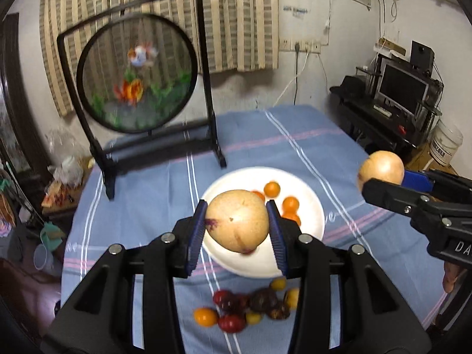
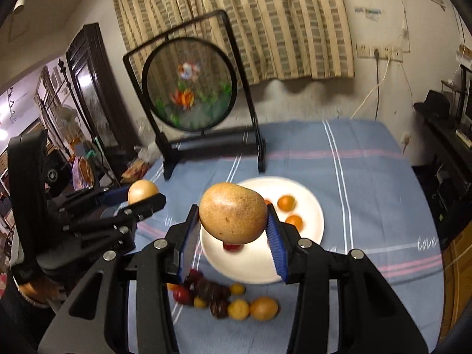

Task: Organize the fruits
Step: 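Carry both pale fruits over the white plate and open both tools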

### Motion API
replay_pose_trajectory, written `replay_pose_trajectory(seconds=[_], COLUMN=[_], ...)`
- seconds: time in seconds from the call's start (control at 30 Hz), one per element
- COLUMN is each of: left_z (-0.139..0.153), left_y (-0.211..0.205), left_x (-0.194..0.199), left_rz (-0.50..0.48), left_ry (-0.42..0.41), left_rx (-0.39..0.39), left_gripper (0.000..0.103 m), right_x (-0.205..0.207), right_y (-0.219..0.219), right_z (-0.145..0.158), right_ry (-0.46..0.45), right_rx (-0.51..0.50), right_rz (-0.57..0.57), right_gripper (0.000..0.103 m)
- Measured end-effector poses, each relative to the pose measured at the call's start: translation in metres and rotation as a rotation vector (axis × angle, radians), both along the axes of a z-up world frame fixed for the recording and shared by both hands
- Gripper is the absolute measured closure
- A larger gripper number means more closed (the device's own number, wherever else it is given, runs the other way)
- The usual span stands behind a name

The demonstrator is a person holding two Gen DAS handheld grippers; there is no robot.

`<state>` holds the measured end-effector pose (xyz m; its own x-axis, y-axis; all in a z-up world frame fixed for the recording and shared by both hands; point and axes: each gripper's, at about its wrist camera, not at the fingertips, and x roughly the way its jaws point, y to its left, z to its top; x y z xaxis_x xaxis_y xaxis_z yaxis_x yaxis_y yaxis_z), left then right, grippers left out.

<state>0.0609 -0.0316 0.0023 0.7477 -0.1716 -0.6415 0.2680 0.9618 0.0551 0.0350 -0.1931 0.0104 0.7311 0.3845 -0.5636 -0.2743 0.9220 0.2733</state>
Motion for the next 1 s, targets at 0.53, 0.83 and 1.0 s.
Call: replay_pose_trajectory(seconds=[0.53,0.83,1.0], left_z=[-0.038,-0.067,-0.089], left_y=[-0.005,-0.016,-0.016], left_x=[0.049,0.076,0.089], left_rz=[0.027,0.013,0.012], left_ry=[0.068,0.126,0.166], left_rx=[0.038,0.051,0.058], left_gripper=[0.062,0.062,0.062], right_x=[0.042,0.068,0.082], right_y=[0.003,0.008,0.007], right_z=[-0.036,-0.061,-0.078], right_ry=[0.088,0.132,0.168], right_rx=[-0.016,-0.059,-0.081], right_rz=[0.016,0.017,0.012], right_gripper=[0.059,0.059,0.059])
